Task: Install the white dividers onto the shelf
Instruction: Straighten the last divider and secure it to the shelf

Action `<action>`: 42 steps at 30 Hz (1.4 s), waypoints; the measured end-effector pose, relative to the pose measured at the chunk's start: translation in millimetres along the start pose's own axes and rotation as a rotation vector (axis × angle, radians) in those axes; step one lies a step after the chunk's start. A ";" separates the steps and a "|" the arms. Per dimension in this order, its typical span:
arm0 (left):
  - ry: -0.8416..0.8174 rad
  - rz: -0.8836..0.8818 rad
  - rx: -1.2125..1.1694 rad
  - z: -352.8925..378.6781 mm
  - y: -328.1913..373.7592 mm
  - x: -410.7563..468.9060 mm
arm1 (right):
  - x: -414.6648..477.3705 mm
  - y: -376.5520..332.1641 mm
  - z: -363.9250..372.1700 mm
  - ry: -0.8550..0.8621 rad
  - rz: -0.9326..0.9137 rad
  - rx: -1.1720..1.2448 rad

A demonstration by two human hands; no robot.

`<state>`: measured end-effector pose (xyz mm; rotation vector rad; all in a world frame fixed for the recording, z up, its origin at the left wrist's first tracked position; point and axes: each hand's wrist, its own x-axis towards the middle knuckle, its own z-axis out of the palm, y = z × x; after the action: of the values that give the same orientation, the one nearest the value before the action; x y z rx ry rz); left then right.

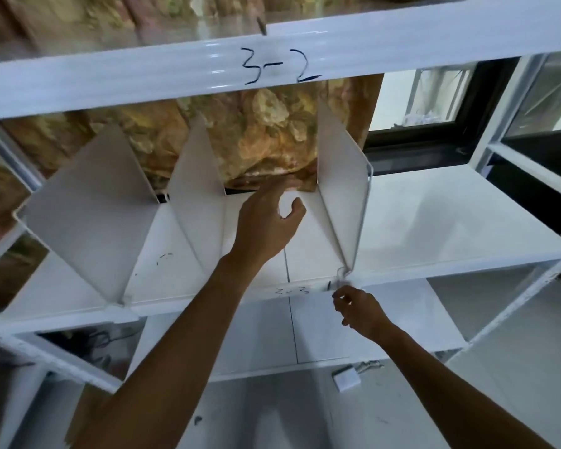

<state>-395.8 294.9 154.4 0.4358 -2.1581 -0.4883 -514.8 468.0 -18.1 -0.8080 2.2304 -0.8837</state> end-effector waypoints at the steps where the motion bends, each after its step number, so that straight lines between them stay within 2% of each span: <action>1: -0.025 -0.021 -0.025 6.9 6.6 1.1 | -0.5 4.8 -7.6 0.005 -0.008 -0.029; 8: -0.242 -0.018 -0.045 49.1 39.6 25.0 | 7.5 21.6 -54.0 0.070 -0.042 -0.115; 13: -0.294 0.020 -0.019 61.0 55.2 46.8 | 24.1 15.5 -64.8 0.008 -0.080 -0.159; 18: -0.448 0.143 0.251 69.9 65.0 53.3 | 43.8 6.6 -62.7 -0.036 -0.052 -0.202; 24: -0.396 0.133 0.176 73.9 62.6 48.7 | 64.0 -2.5 -51.2 -0.013 -0.083 -0.296; 28: -0.406 0.156 0.081 77.3 55.0 46.5 | 73.2 -7.7 -51.2 -0.057 -0.077 -0.367; 36: -0.377 0.146 -0.047 86.4 44.8 45.8 | 73.2 -13.6 -56.0 -0.125 -0.063 -0.217; 42: -0.369 0.185 -0.050 89.5 38.1 45.3 | 75.4 -8.7 -50.4 -0.055 0.034 -0.252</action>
<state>-499.3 323.4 153.8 0.1205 -2.5045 -0.5502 -595.7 428.2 -4.3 -0.8934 2.3290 -0.5635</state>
